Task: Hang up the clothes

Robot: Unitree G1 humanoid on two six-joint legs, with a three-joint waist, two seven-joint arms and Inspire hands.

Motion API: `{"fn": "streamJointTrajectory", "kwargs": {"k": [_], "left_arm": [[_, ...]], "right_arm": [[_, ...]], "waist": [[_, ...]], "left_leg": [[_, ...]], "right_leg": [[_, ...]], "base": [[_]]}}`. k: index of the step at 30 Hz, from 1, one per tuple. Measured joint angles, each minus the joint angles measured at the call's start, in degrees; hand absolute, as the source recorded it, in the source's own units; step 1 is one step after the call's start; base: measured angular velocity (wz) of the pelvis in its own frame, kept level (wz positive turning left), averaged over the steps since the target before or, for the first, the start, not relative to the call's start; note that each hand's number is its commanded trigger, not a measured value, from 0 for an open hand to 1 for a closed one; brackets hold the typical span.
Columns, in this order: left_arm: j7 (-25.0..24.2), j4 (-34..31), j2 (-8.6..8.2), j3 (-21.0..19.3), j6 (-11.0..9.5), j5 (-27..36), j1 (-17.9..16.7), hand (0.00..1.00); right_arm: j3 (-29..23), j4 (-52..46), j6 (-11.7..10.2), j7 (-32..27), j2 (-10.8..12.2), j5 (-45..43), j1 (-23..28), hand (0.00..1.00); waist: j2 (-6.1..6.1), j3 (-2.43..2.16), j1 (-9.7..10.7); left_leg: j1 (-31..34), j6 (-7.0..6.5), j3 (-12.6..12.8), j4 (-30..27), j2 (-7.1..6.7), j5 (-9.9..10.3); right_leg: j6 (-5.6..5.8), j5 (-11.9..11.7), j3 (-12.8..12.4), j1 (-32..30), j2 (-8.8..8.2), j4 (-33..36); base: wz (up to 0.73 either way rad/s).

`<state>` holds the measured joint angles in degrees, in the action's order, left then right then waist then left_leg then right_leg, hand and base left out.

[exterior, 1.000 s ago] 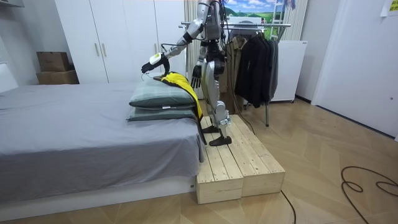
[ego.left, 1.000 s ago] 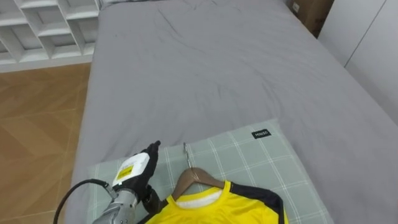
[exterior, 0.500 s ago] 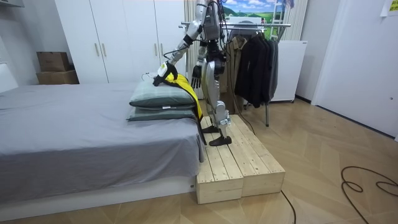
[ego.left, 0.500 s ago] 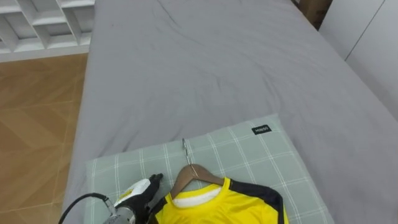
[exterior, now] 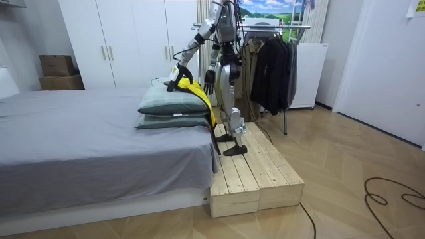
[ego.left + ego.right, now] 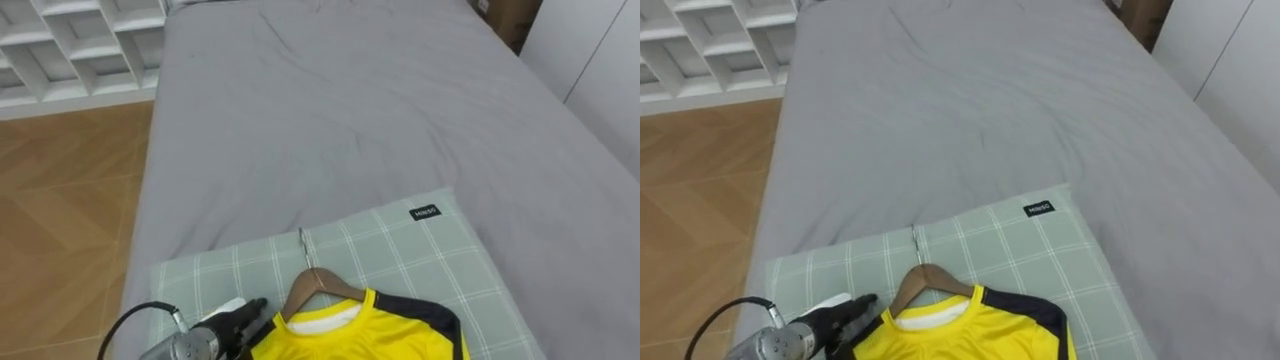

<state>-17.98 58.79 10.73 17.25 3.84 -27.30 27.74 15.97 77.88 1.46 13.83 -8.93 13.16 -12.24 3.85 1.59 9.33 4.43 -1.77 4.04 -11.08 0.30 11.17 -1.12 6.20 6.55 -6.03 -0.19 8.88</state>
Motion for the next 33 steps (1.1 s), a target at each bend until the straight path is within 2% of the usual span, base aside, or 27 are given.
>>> {"fn": "streamJointTrajectory", "kwargs": {"k": [4,10,13,21,24,27,30,33], "left_arm": [[-3.2,-1.6,0.37,-0.1,1.2,-0.5,0.0,0.0],[-6.2,-3.8,0.43,-0.1,2.3,-2.3,0.0,0.0],[-6.5,-4.3,0.41,-0.1,2.7,-2.7,0.0,0.0],[-6.3,-4.3,0.13,-0.1,3.2,-2.6,0.0,0.0],[-4.7,-4.1,-0.18,-0.2,3.0,-1.6,-0.2,0.0],[-0.9,-1.4,-0.59,-1.3,1.2,-1.4,-0.7,0.0],[3.8,0.5,-0.67,-3.0,-0.3,0.4,-2.3,0.0],[8.9,3.0,-1.63,-3.8,-1.3,3.4,-4.6,0.0]], "right_arm": [[-1.0,0.2,1.1,-0.4,0.0,0.0,0.4,0.0],[-1.6,0.1,1.2,-0.5,-0.1,0.0,0.5,0.0],[-1.6,0.1,1.2,-0.5,-0.1,0.0,0.5,0.0],[-1.5,0.0,1.1,-0.5,-0.1,0.2,1.3,0.0],[-1.3,0.0,1.1,-0.6,-0.1,0.5,1.9,0.0],[-1.3,0.0,1.1,-1.1,-0.1,1.4,2.3,0.0],[-1.2,0.0,1.1,-1.1,0.0,2.3,2.3,0.0],[-0.9,0.2,1.1,-1.1,0.0,2.8,2.4,0.0]], "waist": [[0.12,-0.08,0.0],[0.16,-0.11,-0.1],[0.34,-0.23,0.0],[0.29,-0.22,0.0],[0.11,-0.12,-0.2],[-0.36,0.02,-0.5],[-1.17,0.04,-0.7],[-2.08,-0.06,-1.5]], "left_leg": [[0.1,0.0,-0.2,-0.4,0.01,0.0],[0.0,0.0,-0.2,-0.8,0.02,0.0],[0.0,-0.06,-0.2,-0.8,-0.02,0.0],[-0.3,-0.18,-0.4,-0.8,-0.04,-0.2],[-1.2,-0.27,0.0,-0.5,-0.05,-0.2],[-2.0,-0.28,0.5,-0.5,-0.19,-0.2],[-2.1,-0.28,0.6,-0.4,-0.24,-0.2],[-1.9,-0.23,0.7,-0.4,-0.17,-0.3]], "right_leg": [[-0.06,0.0,0.0,0.0,0.03,0.2],[-0.06,0.0,0.0,0.0,-0.02,0.9],[-0.07,-0.1,0.0,0.0,-0.09,1.0],[-0.07,-0.1,0.1,0.1,-0.32,1.6],[-0.03,0.0,-0.3,0.6,-0.37,1.7],[0.11,0.1,-0.5,1.5,-0.37,1.7],[0.12,0.4,-0.6,1.3,-0.32,1.6],[0.11,0.4,-0.5,0.9,-0.29,1.8]], "base": [[0.02],[0.0],[0.0],[0.01],[-0.05],[-0.08],[-0.01],[0.0]]}}
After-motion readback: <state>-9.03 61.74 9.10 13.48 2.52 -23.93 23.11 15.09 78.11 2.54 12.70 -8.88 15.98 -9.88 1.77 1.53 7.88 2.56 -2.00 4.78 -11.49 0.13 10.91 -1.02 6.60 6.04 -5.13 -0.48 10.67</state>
